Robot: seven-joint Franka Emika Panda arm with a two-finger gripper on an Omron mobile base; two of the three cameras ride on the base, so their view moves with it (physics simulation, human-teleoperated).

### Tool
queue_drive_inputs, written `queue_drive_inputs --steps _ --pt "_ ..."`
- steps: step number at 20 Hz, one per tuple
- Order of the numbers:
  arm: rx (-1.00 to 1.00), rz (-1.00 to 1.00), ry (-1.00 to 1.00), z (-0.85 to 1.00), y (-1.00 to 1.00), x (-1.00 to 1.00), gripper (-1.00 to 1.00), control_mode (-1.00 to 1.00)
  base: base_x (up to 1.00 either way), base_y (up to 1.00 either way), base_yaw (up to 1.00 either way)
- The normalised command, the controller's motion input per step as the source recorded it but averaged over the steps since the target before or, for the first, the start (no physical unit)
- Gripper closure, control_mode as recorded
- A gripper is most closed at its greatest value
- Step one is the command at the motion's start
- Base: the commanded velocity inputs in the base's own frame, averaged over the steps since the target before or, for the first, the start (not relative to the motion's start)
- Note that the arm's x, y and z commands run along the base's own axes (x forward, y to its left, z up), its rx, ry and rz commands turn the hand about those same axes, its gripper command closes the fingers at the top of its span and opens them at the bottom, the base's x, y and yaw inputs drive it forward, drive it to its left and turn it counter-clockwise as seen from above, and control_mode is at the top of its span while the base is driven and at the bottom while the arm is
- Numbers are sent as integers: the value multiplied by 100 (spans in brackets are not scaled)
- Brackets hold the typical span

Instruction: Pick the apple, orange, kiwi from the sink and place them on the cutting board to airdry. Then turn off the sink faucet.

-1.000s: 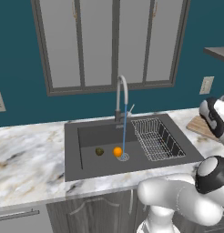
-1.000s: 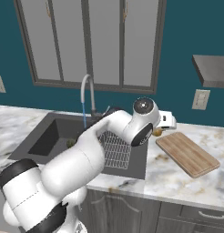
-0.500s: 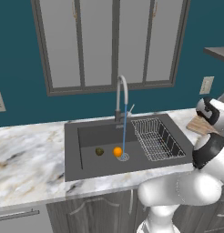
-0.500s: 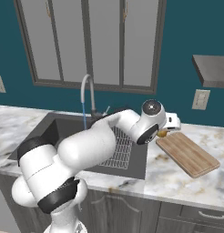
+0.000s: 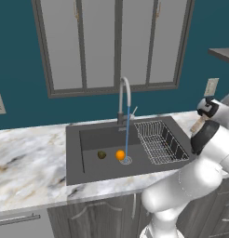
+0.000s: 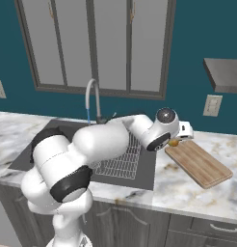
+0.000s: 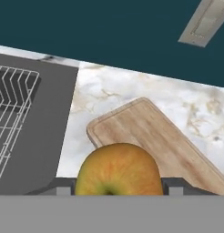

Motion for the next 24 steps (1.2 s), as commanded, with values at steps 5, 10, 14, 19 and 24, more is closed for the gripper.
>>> queue_drive_inputs --steps 5,10,14,19,24 --pt "0 2 4 -27 -15 24 100 -100 0 0 0" --pt "0 3 3 -25 -14 24 100 -100 0 0 0" --pt "1 3 1 -26 -11 22 100 -100 0 0 0" --pt "2 4 0 -26 -18 17 100 -100 0 0 0" --pt "2 4 0 -12 -12 13 100 -100 0 0 0"
